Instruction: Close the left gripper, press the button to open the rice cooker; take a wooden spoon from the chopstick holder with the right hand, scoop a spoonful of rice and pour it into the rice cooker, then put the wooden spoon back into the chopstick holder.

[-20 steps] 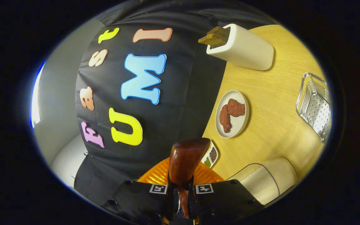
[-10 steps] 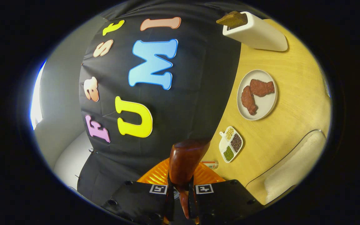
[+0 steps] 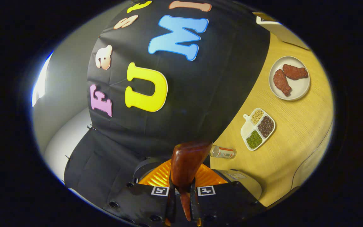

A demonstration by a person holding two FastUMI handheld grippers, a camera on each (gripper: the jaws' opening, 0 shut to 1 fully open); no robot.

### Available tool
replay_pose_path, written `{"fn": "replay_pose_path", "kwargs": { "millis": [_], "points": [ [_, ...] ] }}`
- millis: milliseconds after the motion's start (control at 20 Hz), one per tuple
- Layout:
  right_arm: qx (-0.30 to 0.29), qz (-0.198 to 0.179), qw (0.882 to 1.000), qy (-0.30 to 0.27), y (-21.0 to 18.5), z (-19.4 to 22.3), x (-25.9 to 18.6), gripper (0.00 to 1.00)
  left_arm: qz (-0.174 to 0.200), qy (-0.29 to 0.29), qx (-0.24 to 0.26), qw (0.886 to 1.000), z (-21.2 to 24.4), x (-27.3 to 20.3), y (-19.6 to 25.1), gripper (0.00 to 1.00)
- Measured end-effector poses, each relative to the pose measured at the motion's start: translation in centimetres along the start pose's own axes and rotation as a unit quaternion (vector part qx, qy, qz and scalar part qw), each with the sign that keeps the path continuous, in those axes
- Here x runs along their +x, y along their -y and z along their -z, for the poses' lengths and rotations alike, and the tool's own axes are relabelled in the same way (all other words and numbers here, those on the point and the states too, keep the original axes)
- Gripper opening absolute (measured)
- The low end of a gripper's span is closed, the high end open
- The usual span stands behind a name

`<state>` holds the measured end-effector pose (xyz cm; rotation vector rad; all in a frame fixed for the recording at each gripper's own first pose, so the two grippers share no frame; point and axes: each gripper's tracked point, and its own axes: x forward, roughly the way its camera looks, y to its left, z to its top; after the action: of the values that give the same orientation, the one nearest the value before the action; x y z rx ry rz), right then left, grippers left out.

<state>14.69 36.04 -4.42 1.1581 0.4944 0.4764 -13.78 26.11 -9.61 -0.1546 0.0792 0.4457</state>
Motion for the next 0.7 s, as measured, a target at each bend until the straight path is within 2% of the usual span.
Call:
{"fn": "replay_pose_path", "kwargs": {
  "millis": [100, 150, 200, 250, 300, 500, 700],
  "points": [
    [-0.036, 0.003, 0.999, -0.005, -0.9, 1.5, 2.0, 0.18, 0.005, 0.004, -0.002, 1.0, -0.4, -0.5, -0.1, 0.93],
    [-0.051, 0.002, 0.999, -0.006, -1.5, 2.3, 2.8, 0.14, 0.011, 0.008, -0.003, 1.0, -0.8, -0.4, 0.1, 0.93],
    [-0.067, 0.003, 0.998, -0.008, -1.7, 3.0, 3.8, 0.18, 0.014, 0.009, -0.001, 1.0, -1.1, -0.4, 0.2, 0.93],
    [-0.083, 0.007, 0.996, -0.009, -2.1, 3.7, 4.7, 0.14, 0.014, 0.01, 0.003, 1.0, -1.1, -0.2, 0.2, 0.93],
    [-0.103, 0.008, 0.995, -0.013, -2.3, 4.2, 5.5, 0.19, 0.012, 0.012, 0.008, 1.0, -1.3, 0.0, -0.1, 0.92],
    [-0.197, 0.014, 0.98, -0.017, -2.2, 6.3, 7.7, 0.19, -0.001, 0.005, 0.014, 1.0, -1.0, 0.7, -1.2, 0.94],
    [-0.265, 0.001, 0.964, -0.033, -2.3, 8.2, 8.8, 0.18, -0.012, -0.008, 0.008, 1.0, 0.2, 1.4, -1.9, 0.94]
  ]
}}
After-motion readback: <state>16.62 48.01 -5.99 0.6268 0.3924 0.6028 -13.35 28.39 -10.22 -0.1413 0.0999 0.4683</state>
